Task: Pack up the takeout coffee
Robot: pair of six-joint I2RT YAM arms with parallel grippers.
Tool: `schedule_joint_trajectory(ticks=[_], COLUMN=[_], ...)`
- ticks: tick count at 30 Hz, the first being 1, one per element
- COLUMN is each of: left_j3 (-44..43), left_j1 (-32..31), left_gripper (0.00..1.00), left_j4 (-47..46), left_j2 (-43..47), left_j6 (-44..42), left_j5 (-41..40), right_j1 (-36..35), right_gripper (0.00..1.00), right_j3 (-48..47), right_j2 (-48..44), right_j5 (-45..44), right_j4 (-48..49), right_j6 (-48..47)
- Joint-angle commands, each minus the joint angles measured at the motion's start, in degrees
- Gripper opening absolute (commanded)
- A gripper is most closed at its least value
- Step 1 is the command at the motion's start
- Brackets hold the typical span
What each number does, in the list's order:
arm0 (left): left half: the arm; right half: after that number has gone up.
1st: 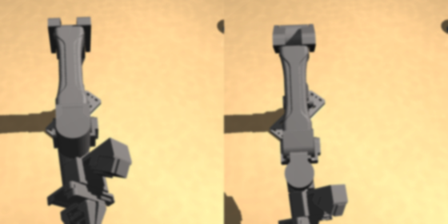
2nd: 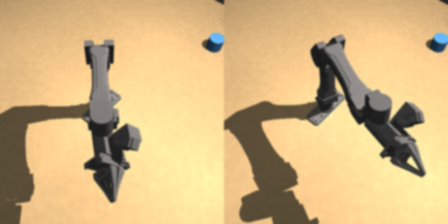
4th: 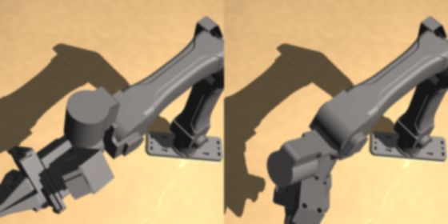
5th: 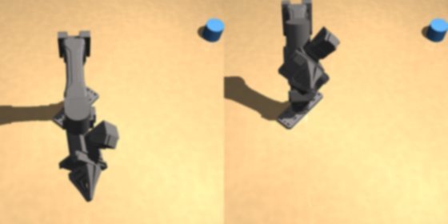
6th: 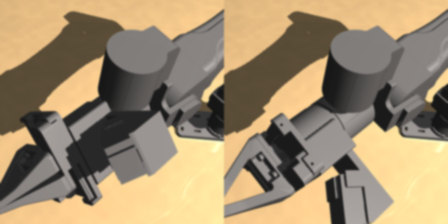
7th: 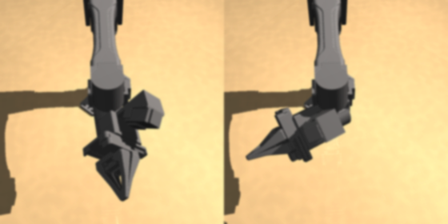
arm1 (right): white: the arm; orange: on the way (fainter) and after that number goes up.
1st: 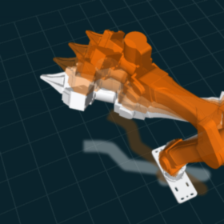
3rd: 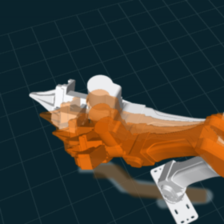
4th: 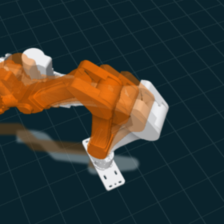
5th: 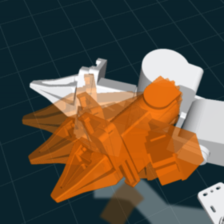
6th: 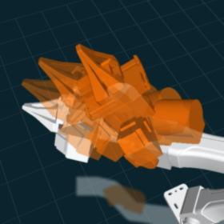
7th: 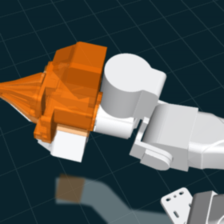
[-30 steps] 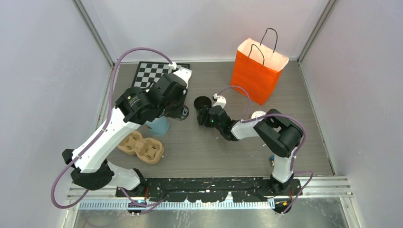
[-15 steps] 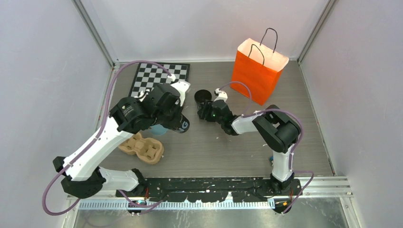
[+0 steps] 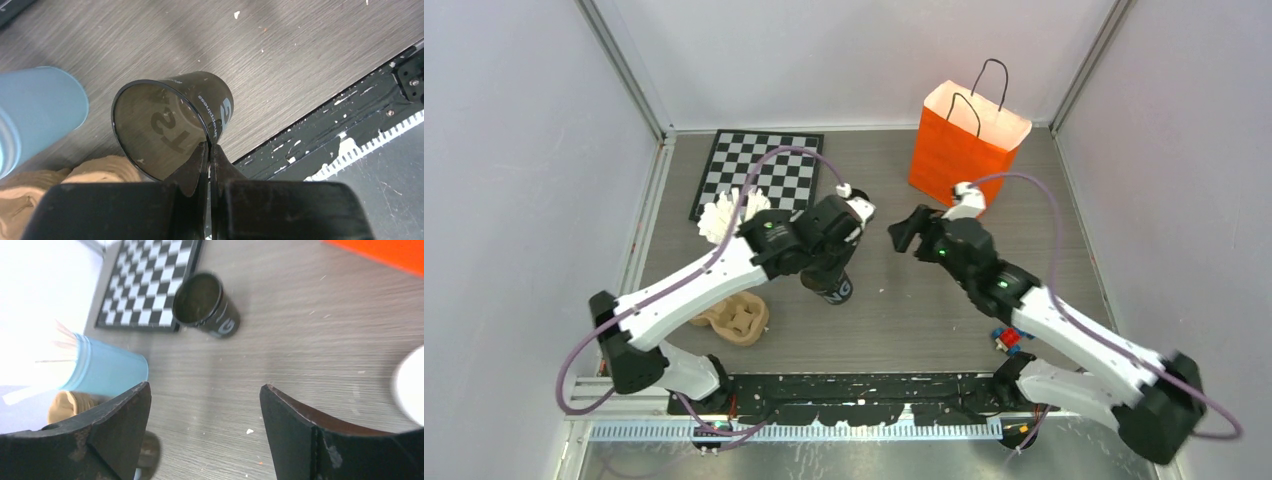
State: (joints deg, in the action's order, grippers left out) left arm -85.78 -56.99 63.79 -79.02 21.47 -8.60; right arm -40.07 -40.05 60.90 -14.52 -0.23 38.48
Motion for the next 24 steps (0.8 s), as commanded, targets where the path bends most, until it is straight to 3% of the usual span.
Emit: schedule_joint_trajectory(ticks=[1,4,9,15,22,24], left_j3=[0.3,-1.2,-4.9,-7.7,-11.5,-12.8], left_j1=[-3.0,-5.9,-8.2,-10.0,-11.5,-11.6], left_gripper=[0.0,0.0,0.0,0.0,0.35,0.4], left_j4=[-7.2,-9.3,-10.8,-11.8,-9.4,-8.6], left_j2=[-6.7,-12.3,-21.1,-27.6,-28.5,-26.5], left_j6=[2.1,2.2,2.8,2.7,3.4,3.6], left_j5=[-2.5,-4.4,-7.7,-8.7,-7.6,-8.1], right_j1=[0.5,0.5,0.5,0.5,0.5,0.5], right_gripper=[0.86,0.92,0.92,0.91,0.91,0.91], right_j3=[-4.5,-4.9,-6.4,-5.6,-5.2,-5.2], right_j2=[-15.1,-24.4,-34.6,-41.1,-42.3,-41.7], right_j5=[-13.0,-14.3,-21.4,-23.8,-23.4,-22.9], right_j4=[-23.2,-28.7,-39.5,-44.3,-46.2,-46.1], right_j6=[-0.7,-0.6,3.7,4.0,3.9,3.8])
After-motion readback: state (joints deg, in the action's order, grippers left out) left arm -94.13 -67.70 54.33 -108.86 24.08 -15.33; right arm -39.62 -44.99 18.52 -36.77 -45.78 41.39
